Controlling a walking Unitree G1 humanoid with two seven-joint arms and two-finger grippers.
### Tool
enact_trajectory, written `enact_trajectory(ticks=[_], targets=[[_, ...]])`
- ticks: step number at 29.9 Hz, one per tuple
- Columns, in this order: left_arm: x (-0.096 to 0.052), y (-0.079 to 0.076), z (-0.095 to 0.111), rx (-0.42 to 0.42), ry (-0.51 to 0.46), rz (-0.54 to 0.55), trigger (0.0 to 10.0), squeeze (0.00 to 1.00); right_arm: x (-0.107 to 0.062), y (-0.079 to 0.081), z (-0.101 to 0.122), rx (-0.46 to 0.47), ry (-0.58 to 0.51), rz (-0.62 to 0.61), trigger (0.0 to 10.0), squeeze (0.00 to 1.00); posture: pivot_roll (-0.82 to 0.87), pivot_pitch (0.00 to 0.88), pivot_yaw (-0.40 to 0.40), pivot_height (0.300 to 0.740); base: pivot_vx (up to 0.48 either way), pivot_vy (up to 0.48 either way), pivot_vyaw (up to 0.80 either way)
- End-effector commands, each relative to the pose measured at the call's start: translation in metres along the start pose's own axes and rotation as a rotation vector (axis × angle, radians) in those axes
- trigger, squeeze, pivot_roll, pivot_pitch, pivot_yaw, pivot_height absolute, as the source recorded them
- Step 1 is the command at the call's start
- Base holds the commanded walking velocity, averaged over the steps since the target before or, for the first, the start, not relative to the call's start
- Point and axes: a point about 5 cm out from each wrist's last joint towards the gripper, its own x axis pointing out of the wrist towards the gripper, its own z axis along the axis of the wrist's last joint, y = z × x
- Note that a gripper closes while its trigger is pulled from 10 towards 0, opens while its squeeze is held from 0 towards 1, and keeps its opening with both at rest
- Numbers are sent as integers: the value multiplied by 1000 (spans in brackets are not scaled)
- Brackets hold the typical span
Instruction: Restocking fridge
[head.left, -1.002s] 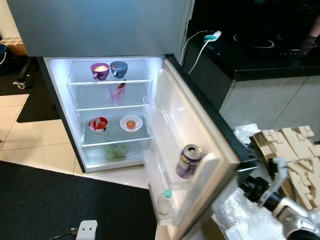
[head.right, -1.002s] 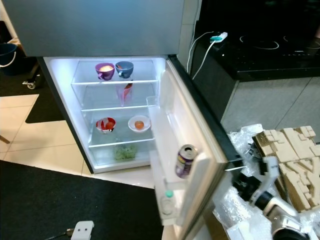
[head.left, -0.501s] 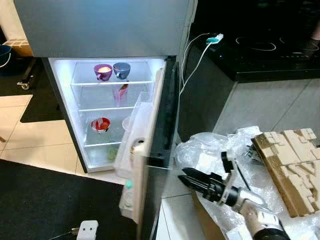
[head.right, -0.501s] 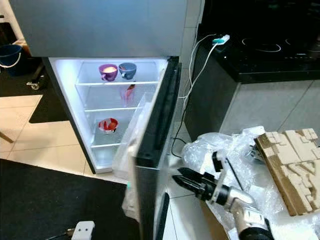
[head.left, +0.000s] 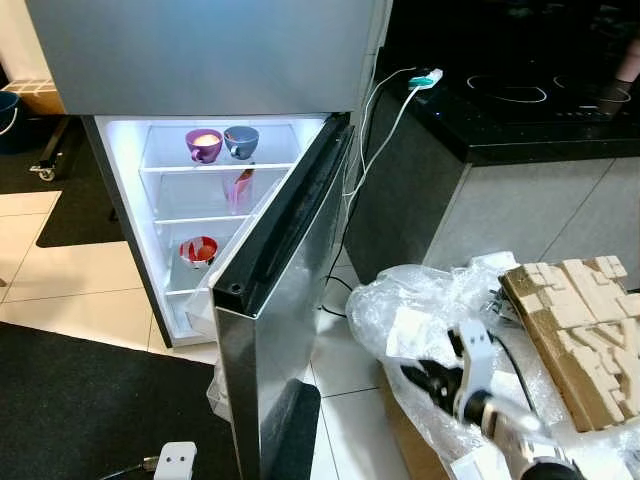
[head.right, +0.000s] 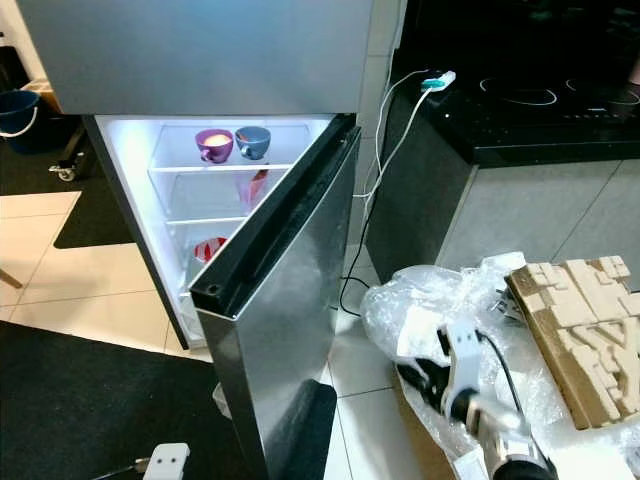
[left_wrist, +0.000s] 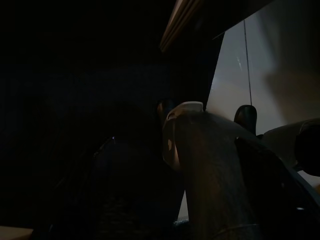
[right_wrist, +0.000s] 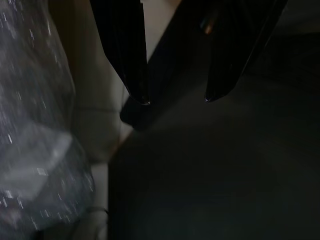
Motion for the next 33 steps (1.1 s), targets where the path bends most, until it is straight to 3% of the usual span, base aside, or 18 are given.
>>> enact_trajectory(ticks=[1,6,11,12,21,26,33], targets=[[0,-6,-5,-7,17,-13,10000,0,-3,-4,-10,-9,41,-40,10000,0,39,0,-61,740,0,0,800],[0,-6,-5,-3,19,-14,10000,0,-14,-10,-37,-3,152,-132,10000,0,39,0,-61,740,0,0,795],[0,-6,-5,-3,20,-13,10000,0,-18,-11,-47,8,187,-164,10000,0,39,0,-61,740,0,0,794],[1,-6,-5,-3,21,-14,10000,0,-25,-13,-58,12,231,-202,10000,0,39,0,-61,740,0,0,794],[1,-7,-5,-1,24,-16,10000,0,-46,-18,-91,-14,401,-317,10000,0,34,0,-57,740,0,0,798],[1,-7,-5,-1,23,-16,10000,0,-51,-18,-98,-17,432,-340,10000,0,34,0,-57,740,0,0,794],[1,-6,-5,1,23,-17,10000,0,-67,-16,-122,-48,548,-401,10000,0,34,0,-57,740,0,0,0]])
